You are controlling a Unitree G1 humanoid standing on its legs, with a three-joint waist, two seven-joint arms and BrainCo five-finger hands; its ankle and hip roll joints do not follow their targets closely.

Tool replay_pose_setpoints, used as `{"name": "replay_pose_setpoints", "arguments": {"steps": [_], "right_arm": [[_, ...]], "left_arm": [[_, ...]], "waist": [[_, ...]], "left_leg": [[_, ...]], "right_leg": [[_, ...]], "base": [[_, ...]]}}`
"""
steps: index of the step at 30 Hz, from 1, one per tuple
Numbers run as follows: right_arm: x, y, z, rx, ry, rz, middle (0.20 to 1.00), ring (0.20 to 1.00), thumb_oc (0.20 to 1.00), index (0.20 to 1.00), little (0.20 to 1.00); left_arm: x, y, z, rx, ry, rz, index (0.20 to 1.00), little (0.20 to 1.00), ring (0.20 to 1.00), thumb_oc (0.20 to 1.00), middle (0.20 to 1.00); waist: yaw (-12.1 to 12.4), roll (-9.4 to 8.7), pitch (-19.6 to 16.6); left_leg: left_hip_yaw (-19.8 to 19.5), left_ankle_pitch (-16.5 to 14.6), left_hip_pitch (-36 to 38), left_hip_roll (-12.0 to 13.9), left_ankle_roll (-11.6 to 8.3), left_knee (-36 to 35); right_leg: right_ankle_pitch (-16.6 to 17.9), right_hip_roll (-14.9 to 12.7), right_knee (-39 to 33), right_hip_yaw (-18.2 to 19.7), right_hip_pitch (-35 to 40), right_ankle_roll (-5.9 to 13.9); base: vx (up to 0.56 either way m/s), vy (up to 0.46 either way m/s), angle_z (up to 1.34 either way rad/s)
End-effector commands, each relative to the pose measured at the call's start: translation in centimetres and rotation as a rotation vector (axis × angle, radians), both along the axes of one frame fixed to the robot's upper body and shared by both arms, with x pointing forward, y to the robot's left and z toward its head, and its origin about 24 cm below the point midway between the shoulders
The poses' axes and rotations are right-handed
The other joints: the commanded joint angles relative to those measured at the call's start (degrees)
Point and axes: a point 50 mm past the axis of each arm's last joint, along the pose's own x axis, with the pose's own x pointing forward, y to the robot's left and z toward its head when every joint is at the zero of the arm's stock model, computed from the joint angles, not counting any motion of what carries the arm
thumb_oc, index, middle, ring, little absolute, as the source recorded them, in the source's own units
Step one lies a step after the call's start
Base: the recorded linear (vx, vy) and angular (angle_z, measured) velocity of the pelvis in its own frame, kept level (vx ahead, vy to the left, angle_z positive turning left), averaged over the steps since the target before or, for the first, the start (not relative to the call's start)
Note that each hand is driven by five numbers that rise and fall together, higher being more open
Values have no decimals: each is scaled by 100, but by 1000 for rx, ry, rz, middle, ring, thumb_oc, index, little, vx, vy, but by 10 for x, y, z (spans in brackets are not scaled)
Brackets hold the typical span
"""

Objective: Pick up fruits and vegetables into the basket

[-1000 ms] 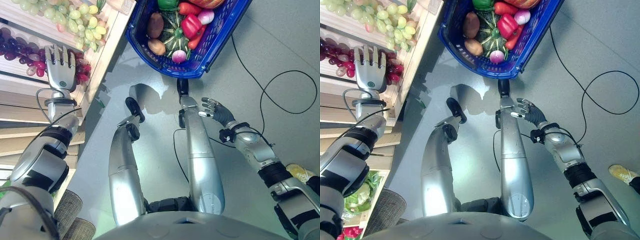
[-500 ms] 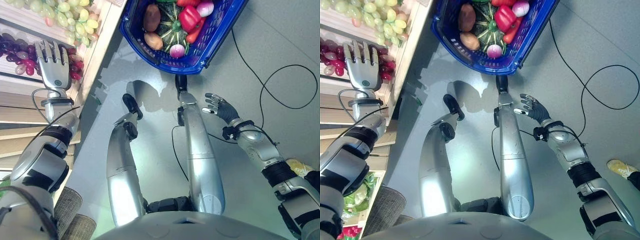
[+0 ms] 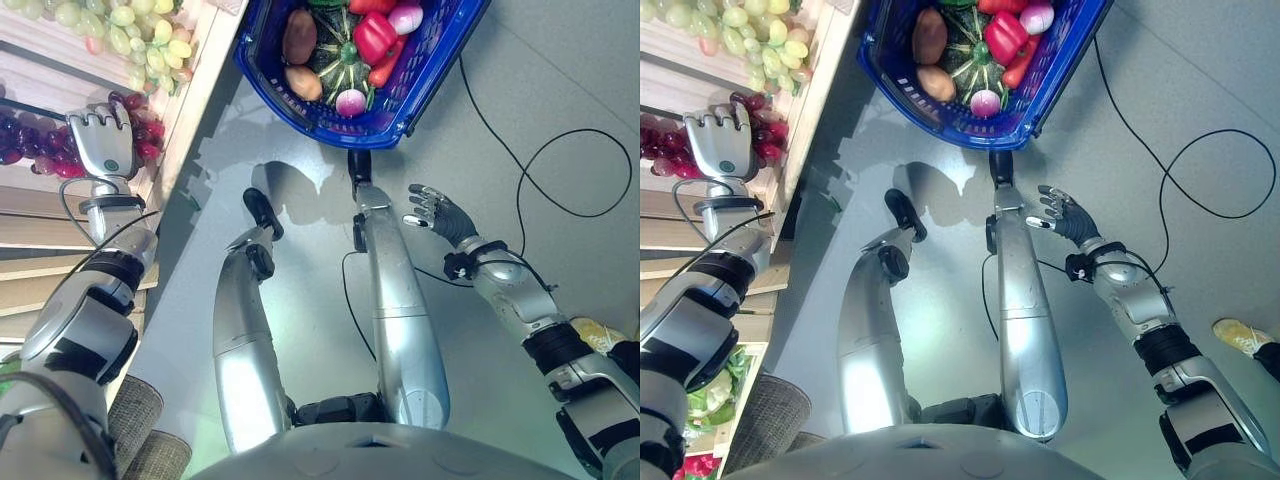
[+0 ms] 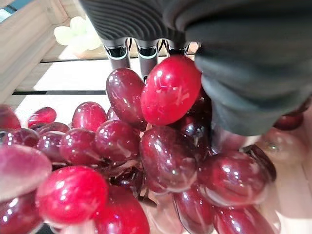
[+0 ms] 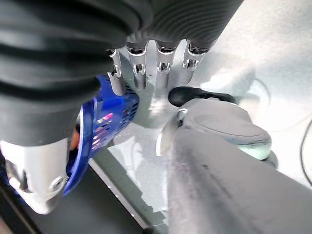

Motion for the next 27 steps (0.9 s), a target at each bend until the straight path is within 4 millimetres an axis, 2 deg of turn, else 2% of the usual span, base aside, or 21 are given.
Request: {"name": "replay_pose_setpoints", "arguments": {"steps": [1,6,9,15,20,21,23,27], "right_arm": [[-17,11,-2,14,-28,56,1000,1000,1000,1000,1000],[-17,10,-3,1,-29,52,1000,1000,1000,1000,1000],[-19,10,-5,-18,-23,51,1000,1000,1000,1000,1000],[-21,12,-10,-73,-18,48,1000,1000,1000,1000,1000],[-16,16,-9,-136,-36,30,1000,1000,1000,1000,1000],[-16,16,-9,-137,-35,30,1000,1000,1000,1000,1000],[-13,18,-5,-180,-53,4,1000,1000,1000,1000,1000],[-9,20,2,-280,-99,-30,1000,1000,1000,1000,1000]], "left_arm": [[-44,54,-32,-86,64,217,200,200,200,200,200],[-44,53,-32,-206,-33,165,200,200,200,200,200],[-43,52,-32,-350,-129,108,200,200,200,200,200],[-32,47,-16,-772,-395,-68,200,200,200,200,200],[-22,38,-3,-1081,-530,-251,200,200,200,200,200],[-22,38,-3,-1081,-530,-250,200,200,200,200,200],[-17,24,3,-1248,-579,-395,200,200,200,200,200],[-13,-3,8,-1452,-605,-613,200,200,200,200,200]], "waist": [[76,-121,-145],[111,-134,-145],[147,-151,-145],[295,-182,-145],[415,-209,-145],[412,-210,-145],[496,-205,-145],[596,-176,-145]], "left_leg": [[-159,-46,35,-303,-26,-375],[-155,-38,222,-298,-13,-425],[-131,-21,404,-299,-2,-485],[-135,29,1078,-356,19,-652],[-160,33,1639,-431,24,-794],[-160,34,1643,-432,24,-796],[-159,21,1926,-475,30,-873],[-174,-23,2314,-552,49,-997]], "right_leg": [[-399,115,-1,-83,251,145],[-419,83,-31,-111,433,146],[-422,58,-89,-159,618,151],[-464,-19,-219,-263,1313,193],[-509,-74,-350,-349,1902,215],[-509,-75,-352,-350,1905,215],[-541,-109,-411,-395,2213,227],[-604,-153,-498,-449,2626,236]], "base": [[0,0,0],[0,0,0],[5,1,1],[25,-9,9],[22,-19,4],[26,-24,7],[32,-18,6],[35,6,11]]}}
